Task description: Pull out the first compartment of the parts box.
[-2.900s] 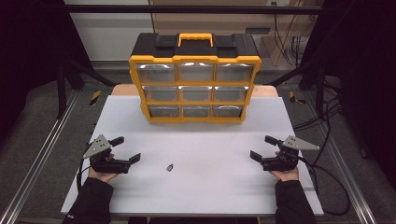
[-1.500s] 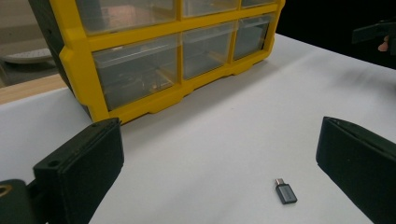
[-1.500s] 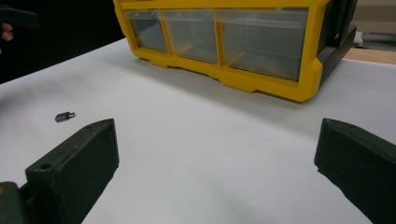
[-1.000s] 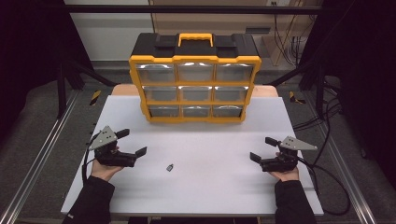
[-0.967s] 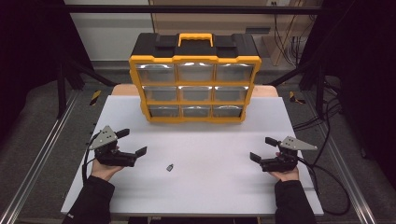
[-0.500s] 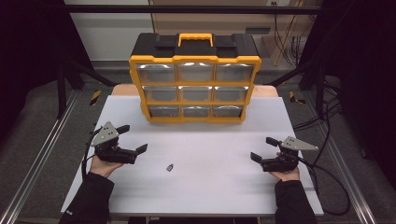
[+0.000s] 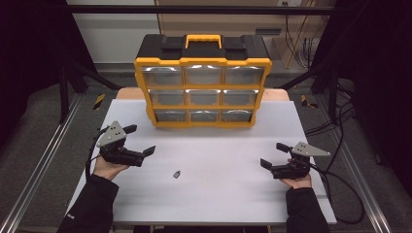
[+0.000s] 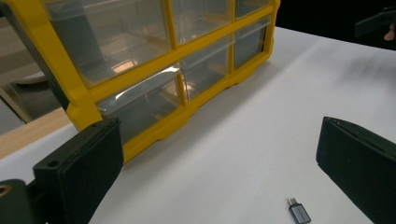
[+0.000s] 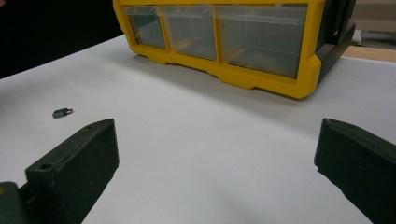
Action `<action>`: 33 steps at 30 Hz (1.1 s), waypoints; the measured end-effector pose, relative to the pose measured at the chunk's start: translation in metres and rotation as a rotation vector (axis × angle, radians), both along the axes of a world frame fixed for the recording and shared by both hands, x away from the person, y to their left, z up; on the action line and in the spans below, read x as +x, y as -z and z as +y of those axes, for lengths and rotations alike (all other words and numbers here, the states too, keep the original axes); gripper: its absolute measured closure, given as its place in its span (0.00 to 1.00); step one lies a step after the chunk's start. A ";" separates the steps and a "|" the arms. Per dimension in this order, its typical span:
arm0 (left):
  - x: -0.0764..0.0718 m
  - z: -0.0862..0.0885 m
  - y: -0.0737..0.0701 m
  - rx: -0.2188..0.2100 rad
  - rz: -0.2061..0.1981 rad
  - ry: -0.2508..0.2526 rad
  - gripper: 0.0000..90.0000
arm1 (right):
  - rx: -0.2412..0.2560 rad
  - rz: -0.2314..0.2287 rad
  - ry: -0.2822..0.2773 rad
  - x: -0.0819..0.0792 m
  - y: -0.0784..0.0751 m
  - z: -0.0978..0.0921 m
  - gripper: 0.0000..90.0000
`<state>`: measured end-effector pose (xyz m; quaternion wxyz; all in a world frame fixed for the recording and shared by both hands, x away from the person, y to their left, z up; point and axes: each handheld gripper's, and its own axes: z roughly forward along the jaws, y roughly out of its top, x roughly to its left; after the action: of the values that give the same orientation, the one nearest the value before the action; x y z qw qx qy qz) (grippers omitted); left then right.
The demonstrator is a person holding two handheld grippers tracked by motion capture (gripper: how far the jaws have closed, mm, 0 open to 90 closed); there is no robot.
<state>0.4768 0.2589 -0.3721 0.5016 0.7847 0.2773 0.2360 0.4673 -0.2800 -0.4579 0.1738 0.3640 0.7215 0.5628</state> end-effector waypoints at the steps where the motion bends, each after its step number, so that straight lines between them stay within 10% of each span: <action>1: 0.000 -0.001 -0.002 0.009 -0.007 0.002 0.00 | 0.000 0.000 -0.001 0.000 0.000 0.000 0.00; 33: 0.010 -0.023 -0.029 0.105 -0.060 0.040 0.02 | -0.008 0.002 -0.004 0.000 0.001 0.001 0.00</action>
<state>0.4873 0.2360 -0.3431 0.4723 0.8080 0.2336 0.2636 0.4676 -0.2794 -0.4585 0.1732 0.3624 0.7246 0.5601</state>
